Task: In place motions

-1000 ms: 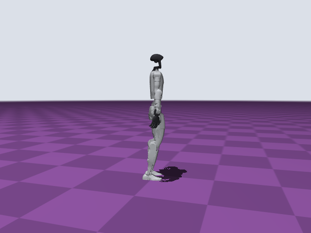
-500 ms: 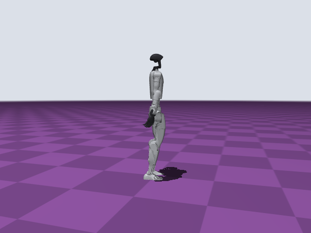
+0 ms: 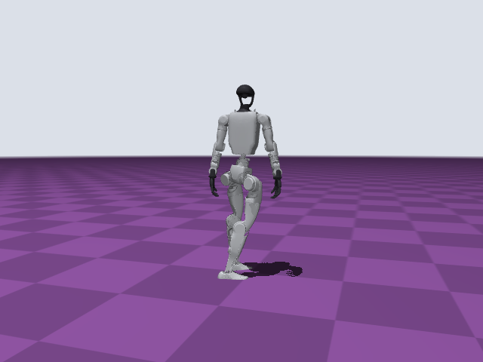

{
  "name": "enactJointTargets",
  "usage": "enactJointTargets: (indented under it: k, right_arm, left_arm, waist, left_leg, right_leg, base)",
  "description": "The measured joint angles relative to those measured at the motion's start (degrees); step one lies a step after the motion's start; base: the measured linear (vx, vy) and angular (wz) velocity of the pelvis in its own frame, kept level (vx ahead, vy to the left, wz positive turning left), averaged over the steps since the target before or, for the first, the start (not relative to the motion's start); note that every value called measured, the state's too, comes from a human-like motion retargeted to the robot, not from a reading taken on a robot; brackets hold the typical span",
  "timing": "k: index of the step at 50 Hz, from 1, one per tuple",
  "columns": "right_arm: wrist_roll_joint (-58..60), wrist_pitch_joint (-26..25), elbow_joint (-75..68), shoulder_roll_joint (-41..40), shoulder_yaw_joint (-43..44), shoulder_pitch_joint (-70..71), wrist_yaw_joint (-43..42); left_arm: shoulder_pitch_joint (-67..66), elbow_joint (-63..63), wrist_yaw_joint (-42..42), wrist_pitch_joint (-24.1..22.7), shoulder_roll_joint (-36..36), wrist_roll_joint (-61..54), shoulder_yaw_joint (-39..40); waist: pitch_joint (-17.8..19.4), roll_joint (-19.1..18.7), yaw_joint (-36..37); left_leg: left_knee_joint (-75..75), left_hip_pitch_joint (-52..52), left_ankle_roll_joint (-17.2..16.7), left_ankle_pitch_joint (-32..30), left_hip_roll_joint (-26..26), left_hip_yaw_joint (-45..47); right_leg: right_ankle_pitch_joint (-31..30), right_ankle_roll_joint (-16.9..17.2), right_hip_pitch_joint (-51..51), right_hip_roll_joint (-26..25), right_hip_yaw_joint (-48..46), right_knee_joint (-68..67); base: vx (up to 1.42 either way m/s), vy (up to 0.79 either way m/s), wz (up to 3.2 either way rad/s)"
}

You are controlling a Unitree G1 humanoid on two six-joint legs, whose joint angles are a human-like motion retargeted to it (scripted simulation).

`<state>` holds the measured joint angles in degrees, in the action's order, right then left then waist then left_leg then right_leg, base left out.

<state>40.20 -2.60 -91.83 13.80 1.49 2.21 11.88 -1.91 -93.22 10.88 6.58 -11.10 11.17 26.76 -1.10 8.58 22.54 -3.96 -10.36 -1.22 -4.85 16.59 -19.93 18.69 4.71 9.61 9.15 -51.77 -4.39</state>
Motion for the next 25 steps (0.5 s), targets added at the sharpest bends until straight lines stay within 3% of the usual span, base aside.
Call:
enactJointTargets:
  k: [5,13,25]
  right_arm:
    - [2.0,1.3,3.4,-1.1,-0.2,3.2,1.7]
    - [2.5,5.1,9.8,-3.5,-1.9,6.2,4.1]
    - [5.4,8.1,12.4,-8.1,-9.4,8.5,8.7]
  left_arm:
    - [-0.6,-1.7,-0.4,-0.7,1.4,-2.8,2.6]
    - [-3.0,-4.2,-0.8,-0.8,4.7,-3.9,4.6]
    - [-2.1,-2.4,-0.1,-1.4,6.3,-4.8,4.0]
  waist:
    - [2.3,1.6,3.9]
    - [2.3,1.9,5.3]
    - [2.2,1.3,3.7]
  left_leg:
    - [0.4,0.3,-1.2,-1.4,1.1,-2.7]
    - [0.7,0.6,-1.4,-2.3,2.2,-6.4]
    - [0.8,1.3,0.0,-1.2,1.2,-3.7]
  right_leg:
    - [1.4,1.4,2.6,-0.4,-7.0,-0.6]
    - [2.0,2.5,4.8,-1.1,-13.5,-1.3]
    - [1.4,1.5,3.2,-0.7,-7.9,-1.3]
  base:
    - [-0.07,-0.14,1.15]
    - [0.00,-0.03,0.69]
    - [0.00,0.01,-0.38]
